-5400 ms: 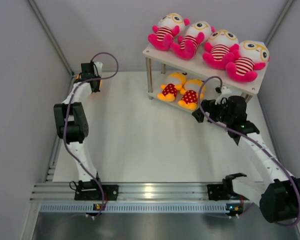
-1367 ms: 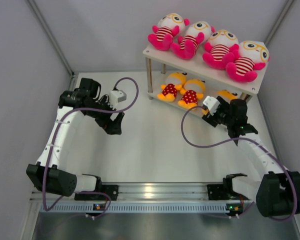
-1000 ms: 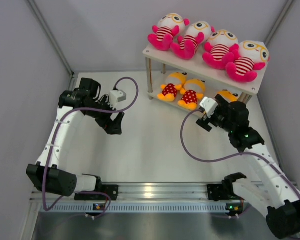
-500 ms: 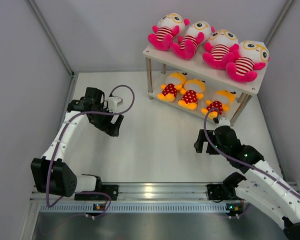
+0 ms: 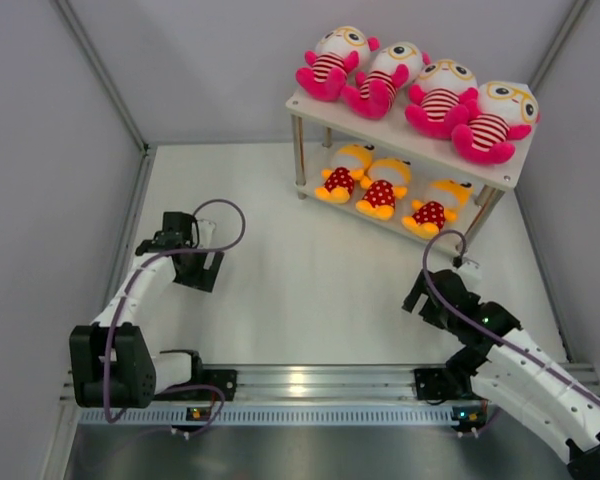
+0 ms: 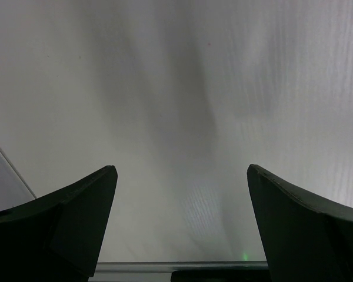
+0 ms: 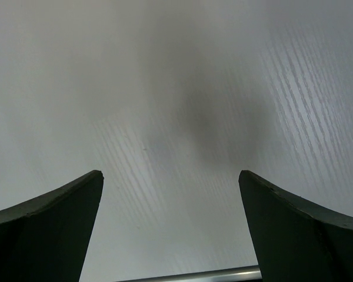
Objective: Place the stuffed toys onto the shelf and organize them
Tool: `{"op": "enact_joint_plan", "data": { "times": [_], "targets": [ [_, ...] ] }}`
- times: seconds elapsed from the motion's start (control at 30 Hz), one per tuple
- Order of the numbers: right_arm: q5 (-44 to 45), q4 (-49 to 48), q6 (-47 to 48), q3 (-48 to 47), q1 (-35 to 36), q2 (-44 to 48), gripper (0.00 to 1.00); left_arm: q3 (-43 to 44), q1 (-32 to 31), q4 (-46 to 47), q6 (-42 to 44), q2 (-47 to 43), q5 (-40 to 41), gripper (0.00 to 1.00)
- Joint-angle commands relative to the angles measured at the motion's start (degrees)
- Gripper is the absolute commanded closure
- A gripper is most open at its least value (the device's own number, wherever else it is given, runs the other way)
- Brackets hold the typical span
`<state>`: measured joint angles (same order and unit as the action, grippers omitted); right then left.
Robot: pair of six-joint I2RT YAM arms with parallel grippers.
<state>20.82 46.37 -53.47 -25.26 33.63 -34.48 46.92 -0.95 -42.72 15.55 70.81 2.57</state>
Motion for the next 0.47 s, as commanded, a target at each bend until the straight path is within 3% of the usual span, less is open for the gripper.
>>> {"op": "enact_joint_plan", "data": {
  "times": [0.0, 0.43],
  "targets": [
    [3.5, -2.1, -1.9, 0.6, 0.3, 2.0, 0.01, -2.0, 0.5, 7.2, -1.7, -1.5, 4.4, 0.02],
    [3.5, -3.8, -2.4, 3.5, 0.3, 6.4, 0.01, -1.9, 0.5, 7.1, -1.1, -1.9, 2.5, 0.02]
  ]
}}
